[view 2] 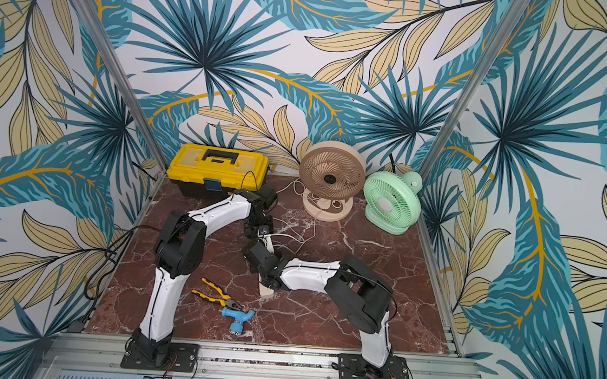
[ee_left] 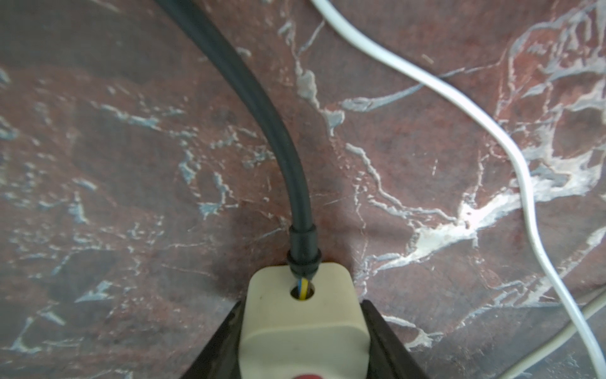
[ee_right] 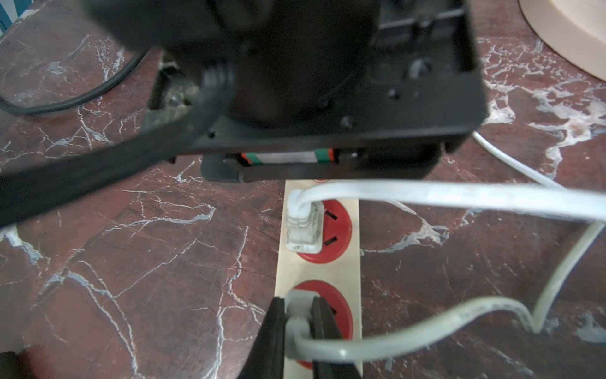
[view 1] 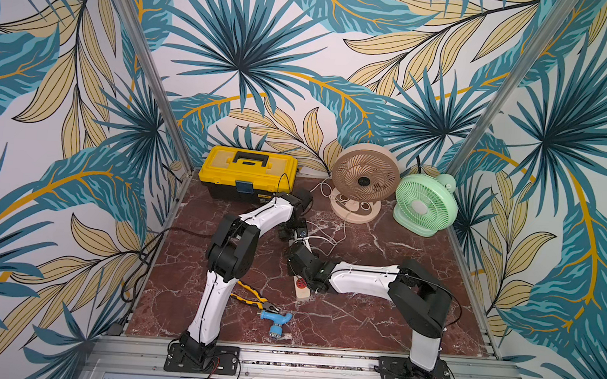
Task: Unplug the desk fan from the power strip
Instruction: Remove the plug from the socket.
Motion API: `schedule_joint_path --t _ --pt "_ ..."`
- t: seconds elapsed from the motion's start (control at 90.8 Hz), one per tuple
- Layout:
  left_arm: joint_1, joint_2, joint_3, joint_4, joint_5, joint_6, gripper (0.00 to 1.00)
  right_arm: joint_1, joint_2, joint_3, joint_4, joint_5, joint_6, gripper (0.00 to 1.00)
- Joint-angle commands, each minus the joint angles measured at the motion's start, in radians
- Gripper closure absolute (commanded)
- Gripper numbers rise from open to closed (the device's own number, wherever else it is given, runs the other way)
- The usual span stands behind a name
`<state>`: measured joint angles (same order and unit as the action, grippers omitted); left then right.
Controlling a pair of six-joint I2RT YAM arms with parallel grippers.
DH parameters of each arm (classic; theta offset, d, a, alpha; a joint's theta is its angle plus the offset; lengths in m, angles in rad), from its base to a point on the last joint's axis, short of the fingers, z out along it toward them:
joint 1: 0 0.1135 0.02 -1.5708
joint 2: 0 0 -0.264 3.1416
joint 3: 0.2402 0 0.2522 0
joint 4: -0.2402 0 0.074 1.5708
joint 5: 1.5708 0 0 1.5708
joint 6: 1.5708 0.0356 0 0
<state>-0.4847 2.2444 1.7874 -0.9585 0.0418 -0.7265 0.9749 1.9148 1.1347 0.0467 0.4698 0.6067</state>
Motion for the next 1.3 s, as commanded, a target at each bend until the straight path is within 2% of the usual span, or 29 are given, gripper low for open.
schedule_joint_path --t 0.0,0.209,0.485,0.771,0.859,1.113,1.289 --pt "0.010 0.136 -0.079 -0.060 -0.016 0.055 1.00 -0.002 -0.055 0.004 -0.073 0.027 0.020 1.00" --pt "0.011 0.136 -0.077 -0.060 -0.016 0.055 1.00 0.033 0.000 0.098 -0.170 0.089 -0.056 1.00" --pt "0.010 0.136 -0.078 -0.060 -0.016 0.055 1.00 0.137 0.131 0.283 -0.358 0.320 -0.205 1.00" --pt "0.010 0.136 -0.079 -0.059 -0.016 0.055 1.00 0.145 0.130 0.269 -0.347 0.341 -0.207 1.00" --pt "0.009 0.136 -0.080 -0.059 -0.015 0.055 1.00 0.136 0.103 0.236 -0.313 0.310 -0.189 1.00" --pt "0.011 0.136 -0.087 -0.056 -0.016 0.057 1.00 0.046 0.007 0.098 -0.212 0.075 -0.022 1.00" --pt "0.012 0.136 -0.088 -0.054 -0.016 0.058 1.00 -0.012 -0.049 0.021 -0.173 -0.050 0.044 1.00"
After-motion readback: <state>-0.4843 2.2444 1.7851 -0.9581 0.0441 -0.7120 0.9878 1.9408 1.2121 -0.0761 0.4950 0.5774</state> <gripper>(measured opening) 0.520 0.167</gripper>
